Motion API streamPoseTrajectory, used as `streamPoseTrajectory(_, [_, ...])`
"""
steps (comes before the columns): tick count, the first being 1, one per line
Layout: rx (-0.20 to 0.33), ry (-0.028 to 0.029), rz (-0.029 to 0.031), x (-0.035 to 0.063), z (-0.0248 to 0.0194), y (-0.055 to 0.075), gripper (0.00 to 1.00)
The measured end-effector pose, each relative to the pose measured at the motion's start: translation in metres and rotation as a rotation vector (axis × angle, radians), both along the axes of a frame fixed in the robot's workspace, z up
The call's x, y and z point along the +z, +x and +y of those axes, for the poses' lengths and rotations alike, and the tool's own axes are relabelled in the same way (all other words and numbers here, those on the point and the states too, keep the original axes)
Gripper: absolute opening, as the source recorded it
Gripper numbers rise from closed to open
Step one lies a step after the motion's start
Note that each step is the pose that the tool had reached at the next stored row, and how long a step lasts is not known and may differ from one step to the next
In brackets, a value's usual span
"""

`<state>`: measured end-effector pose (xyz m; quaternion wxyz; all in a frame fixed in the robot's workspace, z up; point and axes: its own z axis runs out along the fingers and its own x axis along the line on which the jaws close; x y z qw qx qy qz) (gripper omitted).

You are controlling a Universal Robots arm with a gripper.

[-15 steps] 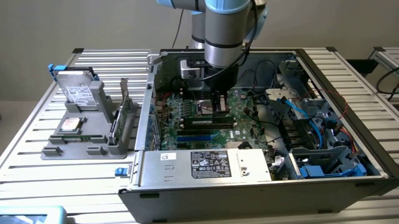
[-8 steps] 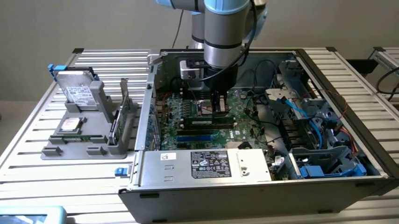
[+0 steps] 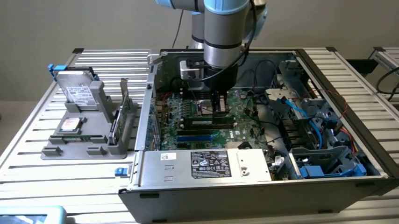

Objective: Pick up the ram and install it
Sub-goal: 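Insert the ram into the slot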

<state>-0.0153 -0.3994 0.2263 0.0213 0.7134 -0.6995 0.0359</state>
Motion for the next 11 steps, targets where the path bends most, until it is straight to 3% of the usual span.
streamPoseTrajectory(9, [0.0, -0.0004, -0.0017, 0.0, 0.0, -0.0003, 0.15])
streamPoseTrajectory(10, [0.0, -0.0005, -0.0017, 0.0, 0.0, -0.0003, 0.22])
streamPoseTrajectory(11, [0.0, -0.0005, -0.0017, 0.0, 0.0, -0.0003, 0.22])
